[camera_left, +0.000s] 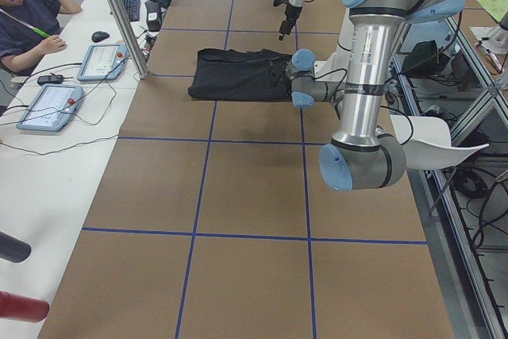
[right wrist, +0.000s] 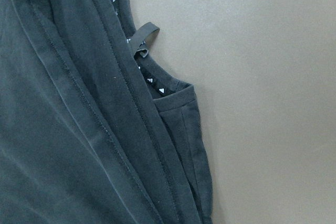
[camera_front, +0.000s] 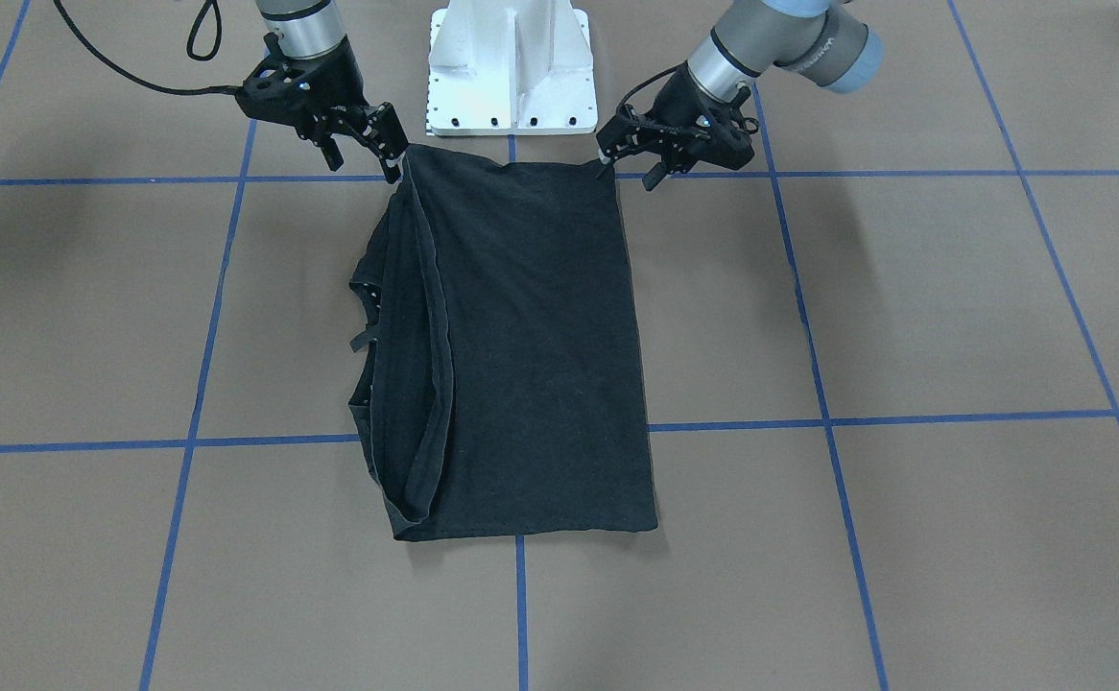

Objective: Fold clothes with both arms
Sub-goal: 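Lower both grippers to the folded shirt's corners nearest the robot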

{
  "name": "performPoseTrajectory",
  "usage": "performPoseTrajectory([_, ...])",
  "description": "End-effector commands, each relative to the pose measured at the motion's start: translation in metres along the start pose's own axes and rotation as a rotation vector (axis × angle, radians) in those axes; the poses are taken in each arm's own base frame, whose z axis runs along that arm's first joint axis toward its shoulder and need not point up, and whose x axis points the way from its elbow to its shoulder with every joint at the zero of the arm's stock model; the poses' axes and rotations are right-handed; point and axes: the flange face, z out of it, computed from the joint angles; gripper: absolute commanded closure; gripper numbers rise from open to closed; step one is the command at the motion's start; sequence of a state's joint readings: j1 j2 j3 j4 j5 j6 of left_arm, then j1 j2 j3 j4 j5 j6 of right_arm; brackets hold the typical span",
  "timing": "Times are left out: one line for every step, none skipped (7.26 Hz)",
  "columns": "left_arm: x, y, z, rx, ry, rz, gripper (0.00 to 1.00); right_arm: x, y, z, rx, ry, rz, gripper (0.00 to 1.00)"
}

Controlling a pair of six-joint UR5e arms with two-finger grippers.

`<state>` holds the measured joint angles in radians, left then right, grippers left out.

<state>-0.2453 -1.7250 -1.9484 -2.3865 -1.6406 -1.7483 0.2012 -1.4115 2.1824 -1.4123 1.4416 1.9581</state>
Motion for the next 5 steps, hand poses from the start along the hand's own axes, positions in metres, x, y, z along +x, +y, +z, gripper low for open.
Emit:
performPoseTrajectory([-0.009, 0.03, 0.01, 0.019, 0.005, -0.134, 0.0, -0.002, 0.008, -0.003, 0.031, -0.073, 0.142, 0.04])
performPoseTrajectory([-0.012, 0.029, 0.014, 0.039, 0.0, -0.149, 0.01, 0.001, 0.007, -0.001, 0.036, -0.081, 0.146, 0.02])
performPoseTrajectory([-0.019, 0.029, 0.022, 0.042, -0.018, -0.148, 0.01, 0.002, 0.008, -0.001, 0.034, -0.08, 0.132, 0.01])
performPoseTrajectory([-0.02, 0.031, 0.029, 0.039, -0.025, -0.147, 0.01, 0.004, 0.013, -0.001, 0.026, -0.077, 0.108, 0.01])
performPoseTrajectory([-0.021, 0.036, 0.031, 0.03, -0.028, -0.145, 0.01, 0.004, 0.014, 0.0, 0.027, -0.075, 0.088, 0.01])
